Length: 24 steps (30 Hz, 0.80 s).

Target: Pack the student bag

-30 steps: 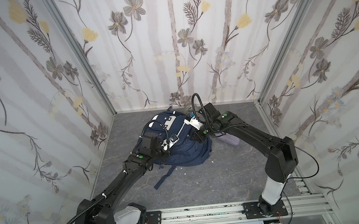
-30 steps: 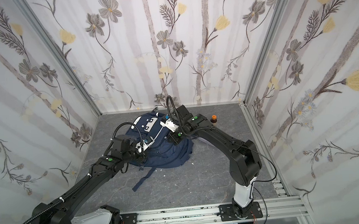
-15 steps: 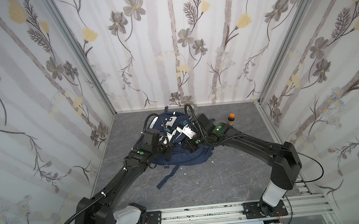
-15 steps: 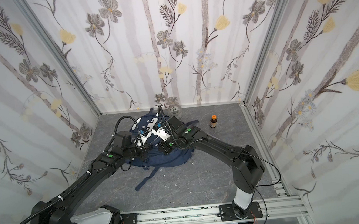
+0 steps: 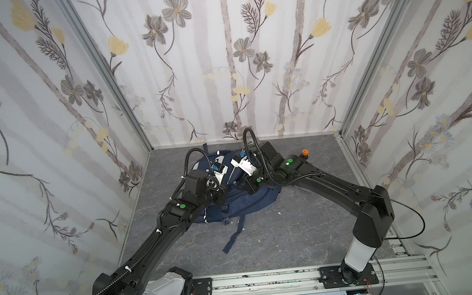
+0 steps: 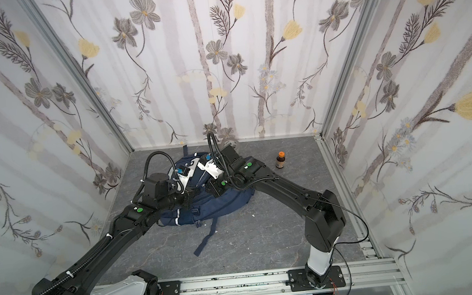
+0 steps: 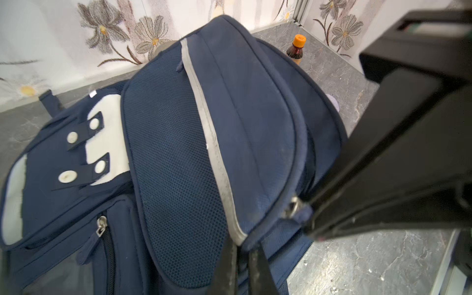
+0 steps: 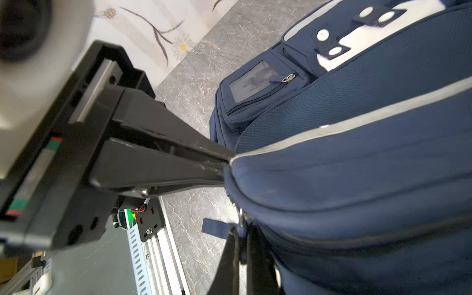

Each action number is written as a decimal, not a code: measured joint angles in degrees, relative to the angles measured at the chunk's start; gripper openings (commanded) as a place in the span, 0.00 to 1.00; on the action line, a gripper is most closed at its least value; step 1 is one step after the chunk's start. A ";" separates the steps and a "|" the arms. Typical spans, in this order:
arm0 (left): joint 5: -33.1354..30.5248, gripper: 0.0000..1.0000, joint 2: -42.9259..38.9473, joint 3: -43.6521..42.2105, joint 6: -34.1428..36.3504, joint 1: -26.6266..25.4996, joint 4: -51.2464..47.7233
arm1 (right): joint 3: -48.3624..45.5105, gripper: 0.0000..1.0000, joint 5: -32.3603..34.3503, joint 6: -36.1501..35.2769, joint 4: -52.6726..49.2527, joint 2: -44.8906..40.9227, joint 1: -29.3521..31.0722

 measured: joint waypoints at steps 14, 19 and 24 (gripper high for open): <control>-2.19 0.55 -0.59 -1.60 -2.93 -0.26 -1.31 | -0.31 0.00 6.10 2.82 -0.63 2.32 3.63; -4.07 0.65 -6.49 -4.17 -1.22 -0.76 0.57 | -0.72 0.40 4.09 2.73 -1.40 2.97 4.26; -6.10 0.69 -11.47 -5.64 0.09 -0.61 1.70 | -3.96 0.64 4.35 3.10 -0.20 -1.01 4.31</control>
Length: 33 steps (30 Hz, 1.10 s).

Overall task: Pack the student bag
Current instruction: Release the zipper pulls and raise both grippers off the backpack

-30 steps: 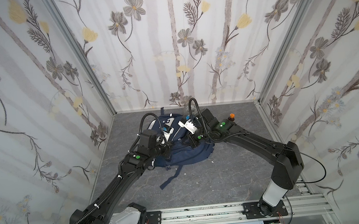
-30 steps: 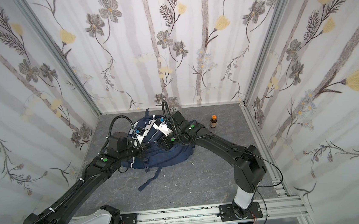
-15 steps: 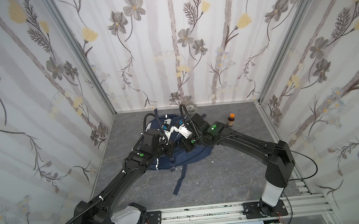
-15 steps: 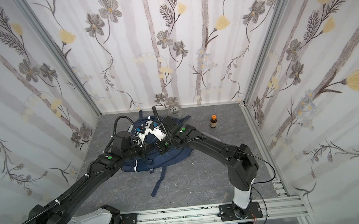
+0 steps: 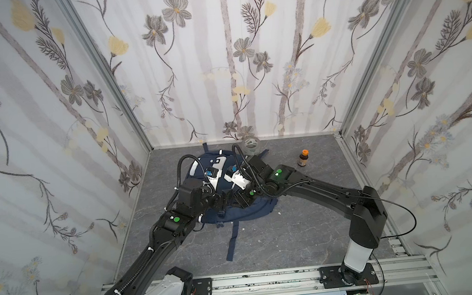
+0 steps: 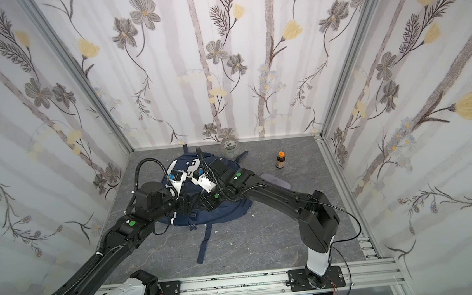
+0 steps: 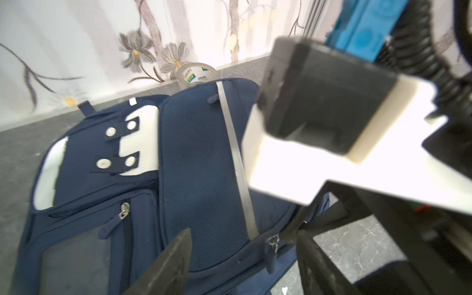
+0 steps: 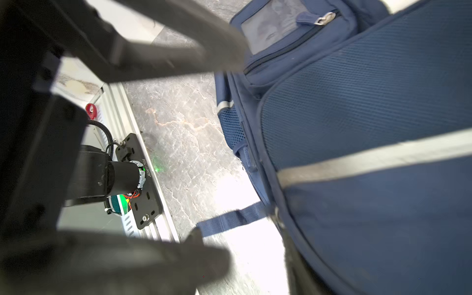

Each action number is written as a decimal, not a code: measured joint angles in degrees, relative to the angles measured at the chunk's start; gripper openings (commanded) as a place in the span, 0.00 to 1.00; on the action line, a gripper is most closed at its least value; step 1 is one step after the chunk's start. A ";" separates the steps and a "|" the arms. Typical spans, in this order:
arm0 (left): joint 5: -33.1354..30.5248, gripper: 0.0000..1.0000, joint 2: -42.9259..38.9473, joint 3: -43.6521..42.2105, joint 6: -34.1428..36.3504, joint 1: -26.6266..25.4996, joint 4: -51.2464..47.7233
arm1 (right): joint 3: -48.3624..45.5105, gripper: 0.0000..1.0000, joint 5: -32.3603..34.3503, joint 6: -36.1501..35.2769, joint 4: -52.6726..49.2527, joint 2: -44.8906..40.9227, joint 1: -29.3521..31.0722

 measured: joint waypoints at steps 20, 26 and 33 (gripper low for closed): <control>-5.53 0.71 20.52 20.04 0.96 -3.80 -1.44 | -9.62 1.00 16.50 -2.05 4.11 -20.28 -27.39; -6.47 0.70 26.82 26.47 0.55 -6.62 -4.07 | -12.37 0.98 17.35 -2.12 4.39 -19.17 -32.09; -8.59 0.70 33.62 34.32 -0.24 -9.49 -9.90 | -16.00 0.94 18.36 -5.51 4.55 -12.63 -34.18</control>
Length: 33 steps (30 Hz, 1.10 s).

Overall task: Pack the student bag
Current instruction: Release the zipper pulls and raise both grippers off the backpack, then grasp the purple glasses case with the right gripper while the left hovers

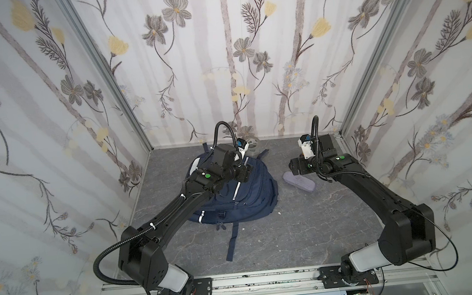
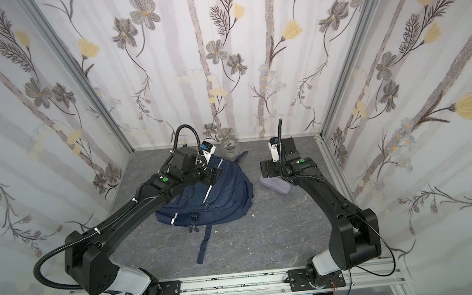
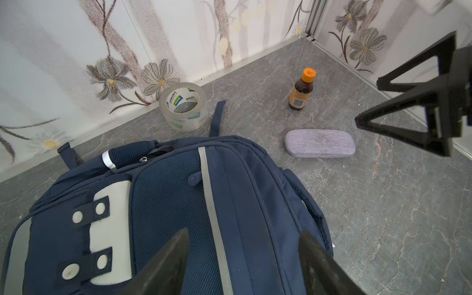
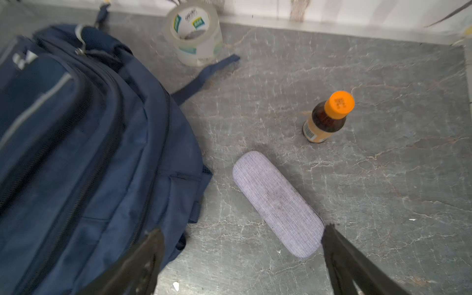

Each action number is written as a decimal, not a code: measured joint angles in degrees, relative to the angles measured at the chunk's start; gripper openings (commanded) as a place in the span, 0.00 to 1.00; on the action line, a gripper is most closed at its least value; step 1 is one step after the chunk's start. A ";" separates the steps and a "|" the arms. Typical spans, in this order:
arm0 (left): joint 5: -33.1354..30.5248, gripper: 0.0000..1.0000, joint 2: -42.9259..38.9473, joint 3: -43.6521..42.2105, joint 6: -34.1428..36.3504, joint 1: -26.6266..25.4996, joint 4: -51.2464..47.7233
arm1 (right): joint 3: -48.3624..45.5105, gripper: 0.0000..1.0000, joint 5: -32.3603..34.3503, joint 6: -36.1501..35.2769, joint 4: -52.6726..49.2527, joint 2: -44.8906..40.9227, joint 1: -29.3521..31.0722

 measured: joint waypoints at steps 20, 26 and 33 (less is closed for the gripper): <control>-3.30 0.70 16.72 20.20 -7.39 -0.87 -20.74 | 4.02 0.95 5.01 -11.28 -0.22 17.90 -2.51; -3.87 0.71 19.82 22.67 -9.05 -0.87 -25.33 | 5.57 0.93 3.87 -12.28 -0.46 23.10 -2.51; -3.43 0.72 22.43 25.33 -9.44 -0.90 -27.96 | 6.78 0.82 2.58 -12.63 -0.39 26.36 -2.51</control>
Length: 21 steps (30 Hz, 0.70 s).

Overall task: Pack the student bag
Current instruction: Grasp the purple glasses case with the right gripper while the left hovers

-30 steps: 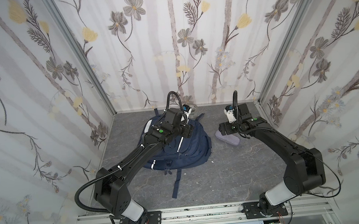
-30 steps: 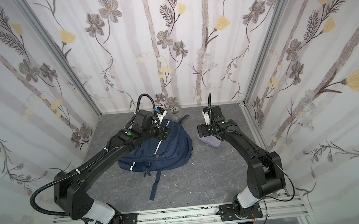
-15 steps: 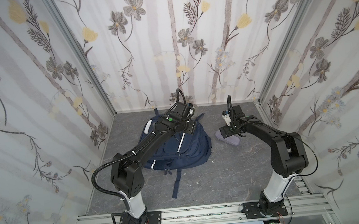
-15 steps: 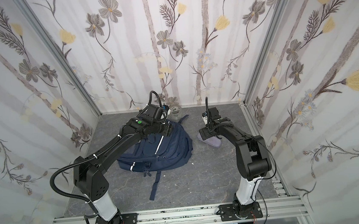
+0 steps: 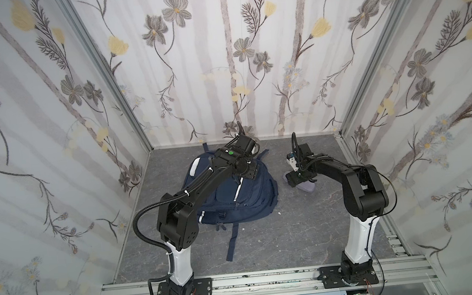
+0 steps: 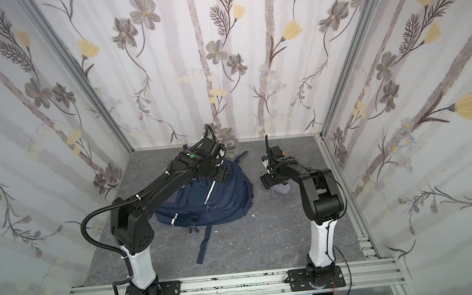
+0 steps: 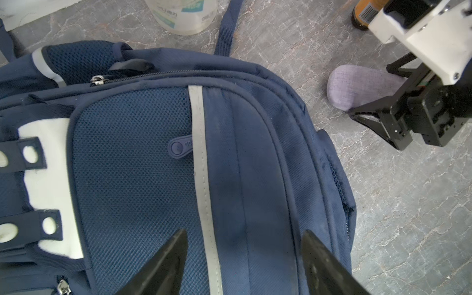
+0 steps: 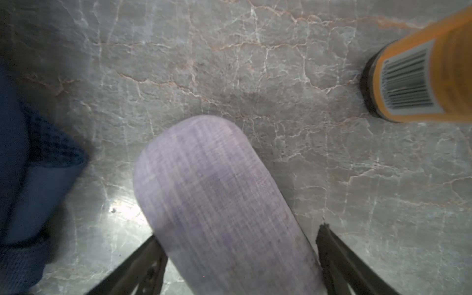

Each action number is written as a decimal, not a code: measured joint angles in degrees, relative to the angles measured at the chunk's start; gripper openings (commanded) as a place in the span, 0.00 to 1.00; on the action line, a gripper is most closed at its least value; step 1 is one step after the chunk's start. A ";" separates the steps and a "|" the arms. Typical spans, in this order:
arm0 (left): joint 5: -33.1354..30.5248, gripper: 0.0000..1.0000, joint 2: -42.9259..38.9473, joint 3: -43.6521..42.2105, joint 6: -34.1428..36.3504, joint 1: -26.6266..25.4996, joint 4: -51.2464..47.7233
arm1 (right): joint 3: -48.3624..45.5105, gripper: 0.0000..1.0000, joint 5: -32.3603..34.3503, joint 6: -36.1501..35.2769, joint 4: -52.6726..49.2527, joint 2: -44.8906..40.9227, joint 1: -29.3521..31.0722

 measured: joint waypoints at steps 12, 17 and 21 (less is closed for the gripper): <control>3.28 0.78 0.81 0.52 -1.97 -0.09 -0.13 | 3.10 0.81 -1.60 -0.42 -2.10 2.29 0.07; 3.67 0.78 0.81 0.52 -2.12 -0.39 0.13 | 4.37 0.74 -1.57 -0.37 -3.26 2.99 0.11; 4.26 0.80 0.81 0.50 -1.75 -1.03 0.15 | 6.21 0.66 -1.36 0.28 -4.76 4.31 0.11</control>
